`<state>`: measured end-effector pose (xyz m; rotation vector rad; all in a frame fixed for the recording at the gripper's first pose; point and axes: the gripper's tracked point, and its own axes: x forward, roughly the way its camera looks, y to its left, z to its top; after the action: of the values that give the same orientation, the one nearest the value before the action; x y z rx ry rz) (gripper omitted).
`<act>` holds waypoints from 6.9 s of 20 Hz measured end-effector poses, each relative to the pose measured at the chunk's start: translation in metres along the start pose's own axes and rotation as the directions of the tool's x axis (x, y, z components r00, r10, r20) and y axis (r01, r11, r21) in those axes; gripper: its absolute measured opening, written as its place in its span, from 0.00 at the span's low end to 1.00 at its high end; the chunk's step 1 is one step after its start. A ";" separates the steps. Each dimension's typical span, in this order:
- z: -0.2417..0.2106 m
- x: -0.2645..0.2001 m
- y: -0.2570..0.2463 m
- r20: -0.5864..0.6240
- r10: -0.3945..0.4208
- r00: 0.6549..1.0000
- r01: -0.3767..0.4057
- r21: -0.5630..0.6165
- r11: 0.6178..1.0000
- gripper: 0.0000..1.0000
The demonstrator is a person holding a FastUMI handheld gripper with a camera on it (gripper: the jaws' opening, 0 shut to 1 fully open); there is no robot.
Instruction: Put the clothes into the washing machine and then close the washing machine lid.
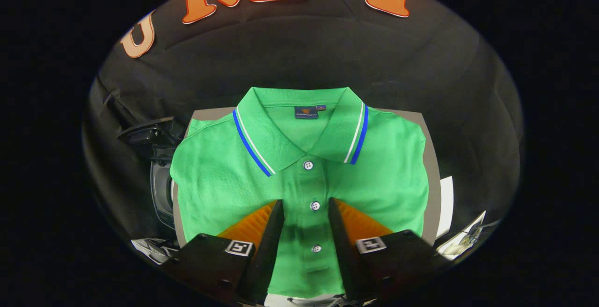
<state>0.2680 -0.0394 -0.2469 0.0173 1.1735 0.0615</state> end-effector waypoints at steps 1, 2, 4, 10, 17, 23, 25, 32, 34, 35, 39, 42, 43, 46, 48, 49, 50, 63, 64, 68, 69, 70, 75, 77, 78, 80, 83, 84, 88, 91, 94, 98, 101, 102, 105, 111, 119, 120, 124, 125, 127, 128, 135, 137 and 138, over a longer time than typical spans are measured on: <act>0.002 0.000 -0.004 0.018 -0.008 1.000 0.008 0.010 1.000 0.41; 0.001 -0.002 -0.006 0.016 -0.019 1.000 0.019 0.003 1.000 0.31; 0.004 -0.005 -0.001 0.018 -0.022 1.000 0.022 0.011 1.000 0.30; 0.006 -0.008 -0.003 0.114 0.019 0.993 -0.029 0.080 0.996 0.14; 0.013 -0.022 -0.003 0.321 0.075 0.944 -0.120 0.121 0.985 0.14; 0.031 -0.052 -0.002 0.501 0.108 0.859 -0.181 0.099 0.978 0.14; 0.040 -0.064 -0.004 0.561 0.121 0.819 -0.211 0.098 0.973 0.14; 0.053 -0.116 0.000 0.697 0.174 0.695 -0.295 0.055 0.954 0.14; 0.054 -0.131 0.009 0.722 0.183 0.667 -0.303 0.039 0.952 0.13; 0.057 -0.139 0.019 0.733 0.197 0.651 -0.319 0.029 0.947 0.14; 0.055 -0.172 0.054 0.762 0.221 0.609 -0.336 -0.004 0.942 0.13; 0.039 -0.202 0.099 0.774 0.241 0.585 -0.329 -0.045 0.943 0.13; 0.033 -0.209 0.118 0.775 0.251 0.580 -0.326 -0.062 0.943 0.13; 0.017 -0.228 0.184 0.772 0.304 0.558 -0.359 -0.105 0.927 0.13; 0.008 -0.228 0.229 0.763 0.332 0.555 -0.364 -0.135 0.921 0.13; 0.004 -0.224 0.250 0.757 0.341 0.557 -0.369 -0.143 0.919 0.13; 0.000 -0.219 0.271 0.751 0.358 0.556 -0.385 -0.149 0.911 0.13; -0.051 -0.011 0.419 0.567 0.399 0.721 -0.431 -0.084 0.898 0.13; -0.053 0.012 0.422 0.547 0.388 0.742 -0.424 -0.067 0.903 0.14; -0.074 0.089 0.430 0.474 0.361 0.803 -0.404 -0.011 0.915 0.14; -0.079 0.108 0.434 0.455 0.354 0.817 -0.397 -0.002 0.918 0.14; -0.085 0.126 0.436 0.435 0.353 0.828 -0.392 0.000 0.920 0.14; -0.113 0.185 0.433 0.351 0.320 0.880 -0.349 0.023 0.937 0.14; -0.119 0.209 0.430 0.317 0.300 0.900 -0.328 0.037 0.944 0.14; -0.123 0.221 0.427 0.287 0.288 0.913 -0.313 0.042 0.949 0.14; -0.135 0.236 0.422 0.228 0.266 0.936 -0.285 0.053 0.957 0.14; -0.151 0.256 0.419 0.143 0.229 0.963 -0.236 0.038 0.971 0.14; -0.154 0.262 0.420 0.131 0.225 0.965 -0.232 0.042 0.972 0.14; -0.163 0.276 0.418 0.084 0.214 0.973 -0.217 0.035 0.975 0.14; -0.167 0.283 0.418 0.058 0.210 0.976 -0.213 0.038 0.976 0.14; -0.168 0.287 0.415 0.048 0.198 0.979 -0.200 0.040 0.979 0.14; -0.166 0.284 0.410 0.046 0.187 0.981 -0.188 0.017 0.982 0.50; -0.164 0.283 0.406 0.057 0.176 0.983 -0.176 0.007 0.984 0.99; -0.164 0.281 0.404 0.064 0.171 0.983 -0.172 0.002 0.985 0.99; -0.163 0.273 0.404 0.073 0.179 0.981 -0.179 -0.012 0.984 0.99; -0.145 0.213 0.403 0.162 0.184 0.970 -0.183 -0.021 0.983 0.99; -0.070 0.117 0.400 0.338 0.218 0.915 -0.230 -0.007 0.973 0.99; -0.056 0.107 0.395 0.365 0.210 0.907 -0.217 -0.023 0.976 0.99; 0.012 0.069 0.394 0.472 0.216 0.855 -0.210 -0.065 0.975 0.99; 0.028 0.055 0.397 0.491 0.218 0.843 -0.212 -0.068 0.975 0.98; 0.059 0.031 0.401 0.540 0.220 0.812 -0.216 -0.073 0.974 0.98; 0.071 0.024 0.402 0.557 0.219 0.801 -0.206 -0.088 0.975 0.99; 0.109 0.048 0.404 0.542 0.209 0.814 -0.177 -0.112 0.978 0.98; 0.118 0.059 0.405 0.542 0.204 0.815 -0.181 -0.097 0.979 0.98; 0.118 0.063 0.403 0.536 0.194 0.822 -0.175 -0.087 0.981 0.98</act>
<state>0.3857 0.3686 -0.2411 0.1123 0.5940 0.2344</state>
